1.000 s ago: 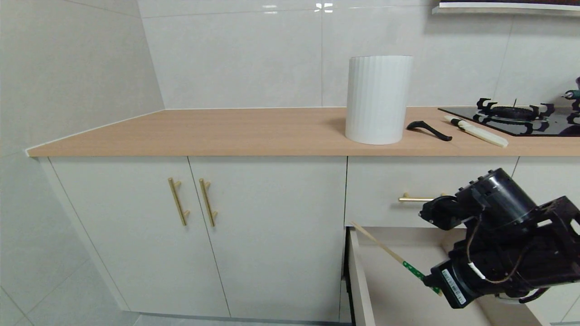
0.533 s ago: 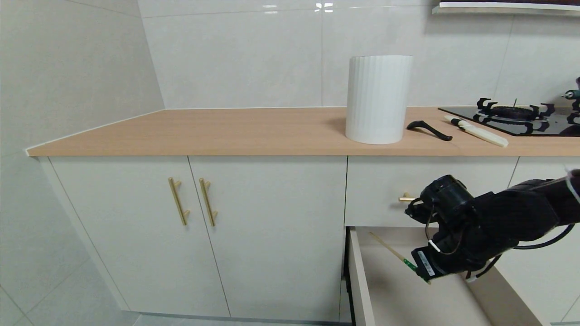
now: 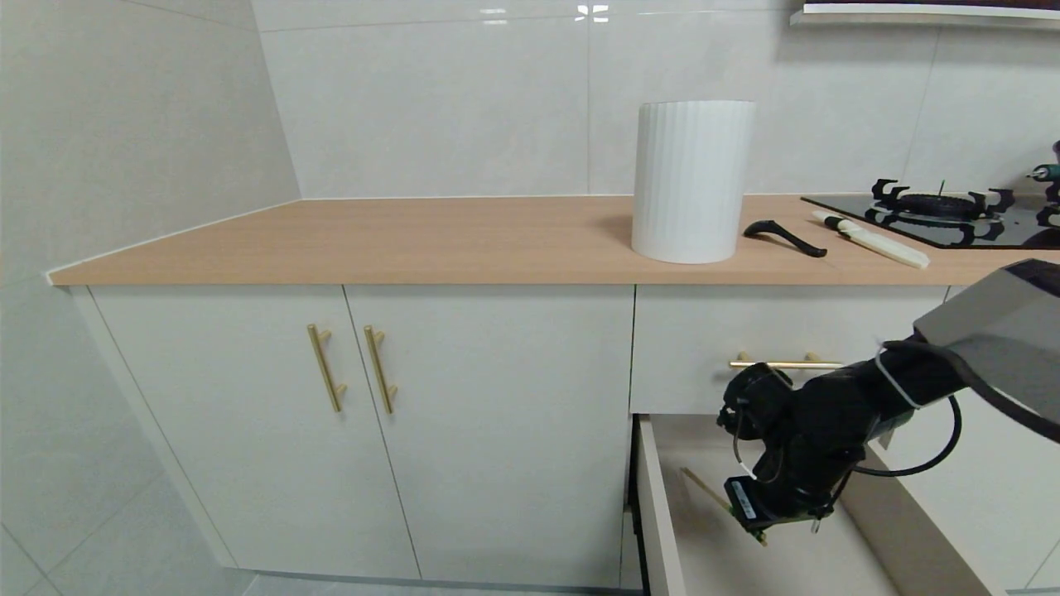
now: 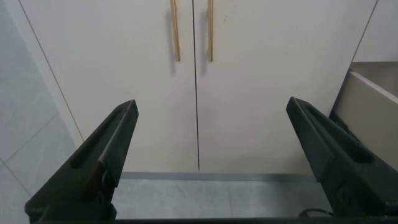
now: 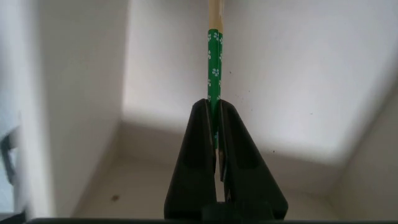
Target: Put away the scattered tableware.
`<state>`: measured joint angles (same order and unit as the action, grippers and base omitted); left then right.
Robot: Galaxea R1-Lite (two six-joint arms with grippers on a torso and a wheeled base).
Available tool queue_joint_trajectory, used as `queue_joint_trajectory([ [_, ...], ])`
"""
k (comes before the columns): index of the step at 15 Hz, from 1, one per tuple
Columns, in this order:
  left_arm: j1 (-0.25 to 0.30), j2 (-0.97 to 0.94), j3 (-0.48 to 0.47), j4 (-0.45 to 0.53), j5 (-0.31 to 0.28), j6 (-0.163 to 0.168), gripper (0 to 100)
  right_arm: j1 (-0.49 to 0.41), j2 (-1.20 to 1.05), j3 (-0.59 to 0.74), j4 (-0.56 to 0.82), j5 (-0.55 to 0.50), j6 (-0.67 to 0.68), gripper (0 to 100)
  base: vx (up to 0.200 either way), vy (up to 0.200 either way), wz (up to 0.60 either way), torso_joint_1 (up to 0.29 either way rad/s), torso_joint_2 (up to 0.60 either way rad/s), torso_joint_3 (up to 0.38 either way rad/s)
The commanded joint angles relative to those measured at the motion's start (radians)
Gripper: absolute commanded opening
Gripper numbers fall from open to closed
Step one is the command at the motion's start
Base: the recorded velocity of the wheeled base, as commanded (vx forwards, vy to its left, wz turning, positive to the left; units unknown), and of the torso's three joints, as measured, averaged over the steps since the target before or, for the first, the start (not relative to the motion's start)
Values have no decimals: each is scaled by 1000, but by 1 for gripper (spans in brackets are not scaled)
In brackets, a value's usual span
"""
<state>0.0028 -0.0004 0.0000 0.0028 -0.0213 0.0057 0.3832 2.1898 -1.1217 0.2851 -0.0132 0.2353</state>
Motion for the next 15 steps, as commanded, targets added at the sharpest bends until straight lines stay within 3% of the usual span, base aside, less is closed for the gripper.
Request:
queue_joint_trajectory([
  [1, 0, 0, 0, 0, 0, 0, 100, 14, 91, -15, 0, -21, 1, 0, 0, 0, 0, 0, 0, 0],
  [6, 0, 0, 0, 0, 0, 0, 100, 68, 133, -13, 2, -171, 44, 0, 0, 0, 0, 0, 0, 0],
  [15, 0, 0, 0, 0, 0, 0, 100, 98, 148, -35, 3, -177, 119, 0, 0, 0, 0, 0, 0, 0],
])
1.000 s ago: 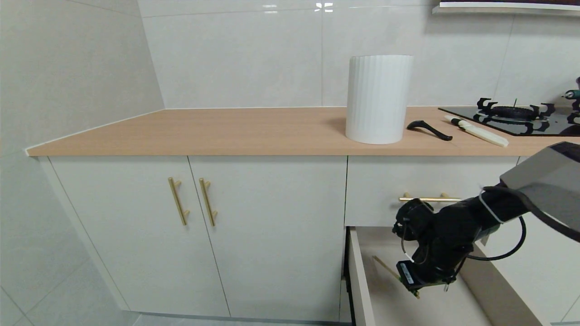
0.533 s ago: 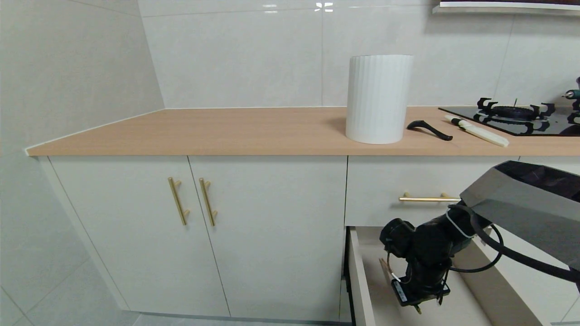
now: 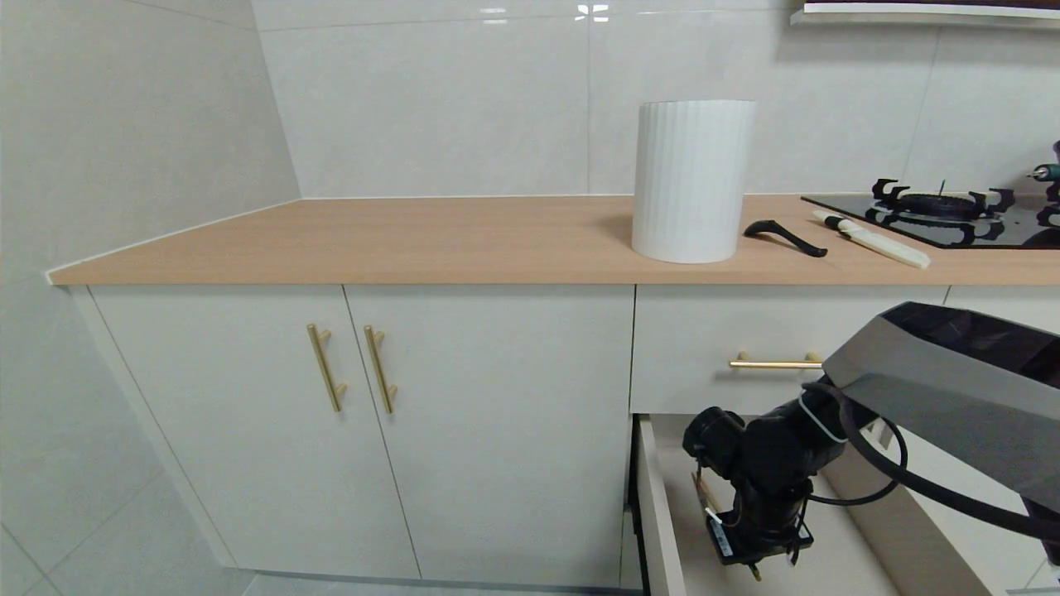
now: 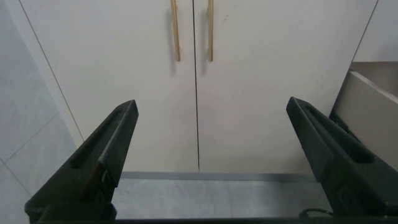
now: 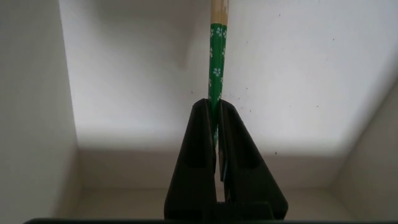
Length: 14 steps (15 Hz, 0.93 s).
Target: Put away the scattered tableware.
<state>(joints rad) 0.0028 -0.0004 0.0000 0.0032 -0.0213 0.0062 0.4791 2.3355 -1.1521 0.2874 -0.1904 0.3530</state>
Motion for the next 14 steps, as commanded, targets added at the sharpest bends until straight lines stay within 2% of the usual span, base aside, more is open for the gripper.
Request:
queue_joint_trajectory([
  [1, 0, 0, 0, 0, 0, 0, 100, 3, 4, -4, 1, 0, 1, 0, 0, 0, 0, 0, 0, 0],
  [8, 0, 0, 0, 0, 0, 0, 100, 3, 4, -4, 1, 0, 1, 0, 0, 0, 0, 0, 0, 0],
  [9, 0, 0, 0, 0, 0, 0, 100, 3, 4, -4, 1, 0, 1, 100, 0, 0, 0, 0, 0, 0],
  [14, 0, 0, 0, 0, 0, 0, 100, 3, 4, -3, 2, 0, 1, 100, 0, 0, 0, 0, 0, 0],
])
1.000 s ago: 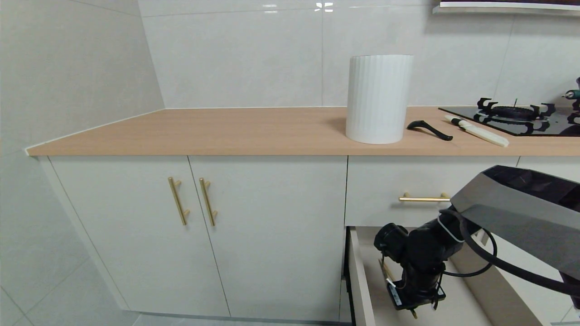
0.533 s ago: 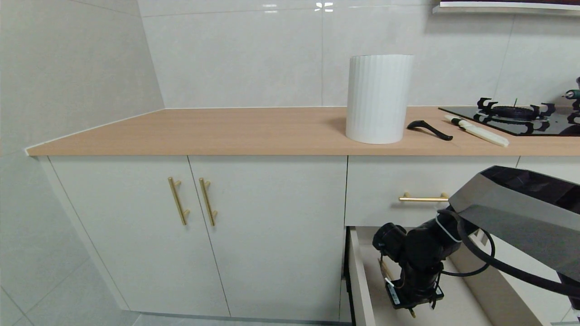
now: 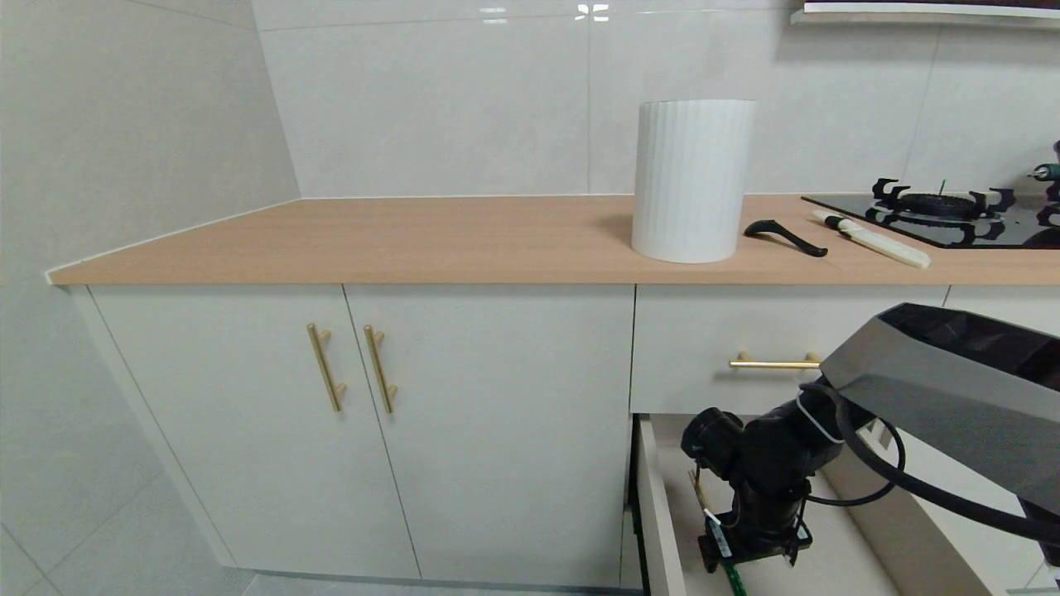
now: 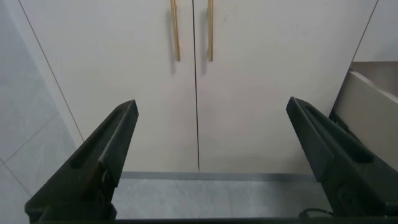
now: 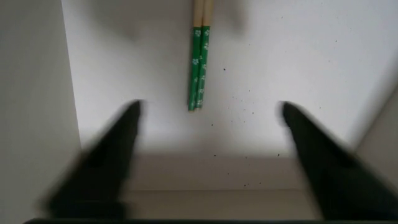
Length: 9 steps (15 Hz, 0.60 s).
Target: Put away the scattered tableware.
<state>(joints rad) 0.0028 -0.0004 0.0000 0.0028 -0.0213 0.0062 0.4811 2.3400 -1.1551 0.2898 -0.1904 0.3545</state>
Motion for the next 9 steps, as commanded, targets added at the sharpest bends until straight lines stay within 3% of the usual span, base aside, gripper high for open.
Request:
queue_joint_trajectory([
  [1, 0, 0, 0, 0, 0, 0, 100, 1, -1, -2, 0, 0, 0, 100, 0, 0, 0, 0, 0, 0],
  [6, 0, 0, 0, 0, 0, 0, 100, -15, -34, -17, 0, 2, 32, 100, 0, 0, 0, 0, 0, 0],
  [9, 0, 0, 0, 0, 0, 0, 100, -93, -188, -12, 2, 8, 31, 100, 0, 0, 0, 0, 0, 0],
])
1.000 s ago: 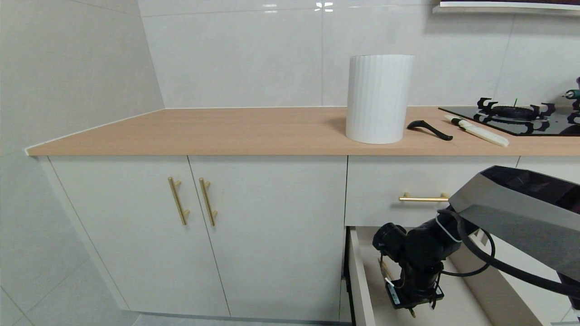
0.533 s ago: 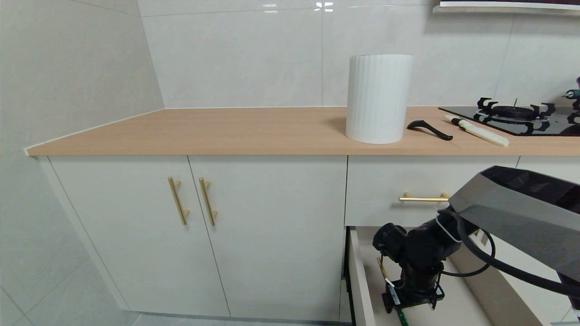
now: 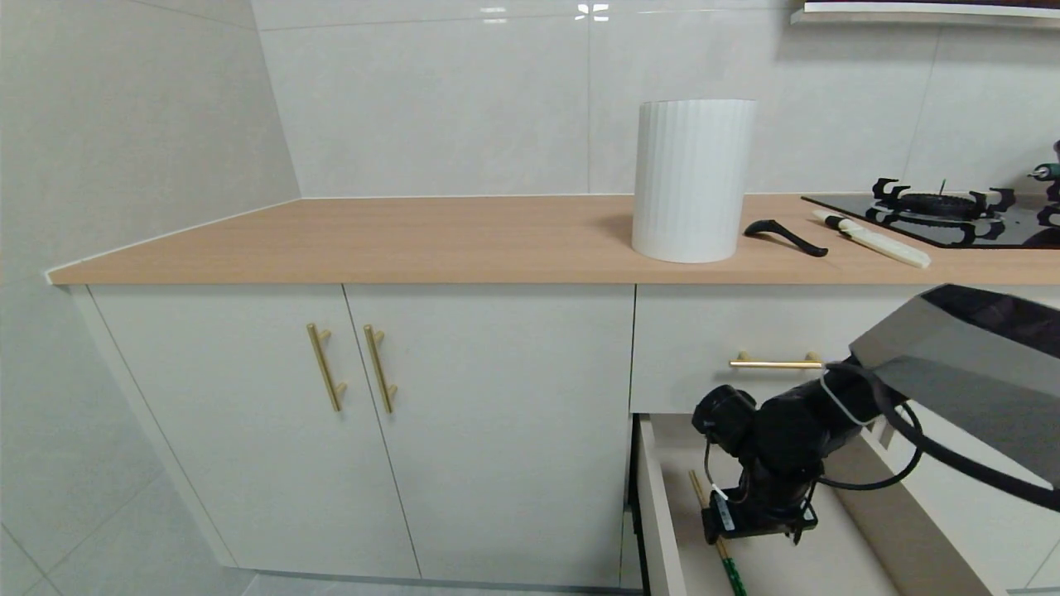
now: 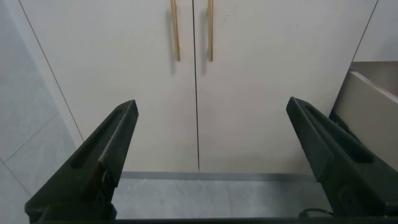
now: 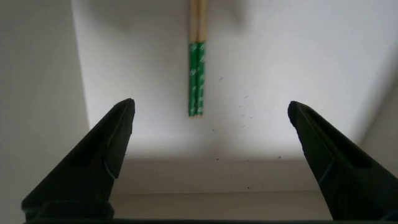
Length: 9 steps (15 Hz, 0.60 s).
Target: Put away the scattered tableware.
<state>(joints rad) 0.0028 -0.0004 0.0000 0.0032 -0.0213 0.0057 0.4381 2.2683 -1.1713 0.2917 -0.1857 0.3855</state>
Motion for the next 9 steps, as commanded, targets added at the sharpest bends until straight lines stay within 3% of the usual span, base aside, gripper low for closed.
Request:
queue_joint_trajectory([
  [1, 0, 0, 0, 0, 0, 0, 100, -70, -153, 5, 0, 6, -5, 100, 0, 0, 0, 0, 0, 0],
  [6, 0, 0, 0, 0, 0, 0, 100, -217, -363, 1, -6, 8, -59, 100, 0, 0, 0, 0, 0, 0],
  [9, 0, 0, 0, 0, 0, 0, 100, -242, -420, -1, -6, 8, -70, 100, 0, 0, 0, 0, 0, 0],
])
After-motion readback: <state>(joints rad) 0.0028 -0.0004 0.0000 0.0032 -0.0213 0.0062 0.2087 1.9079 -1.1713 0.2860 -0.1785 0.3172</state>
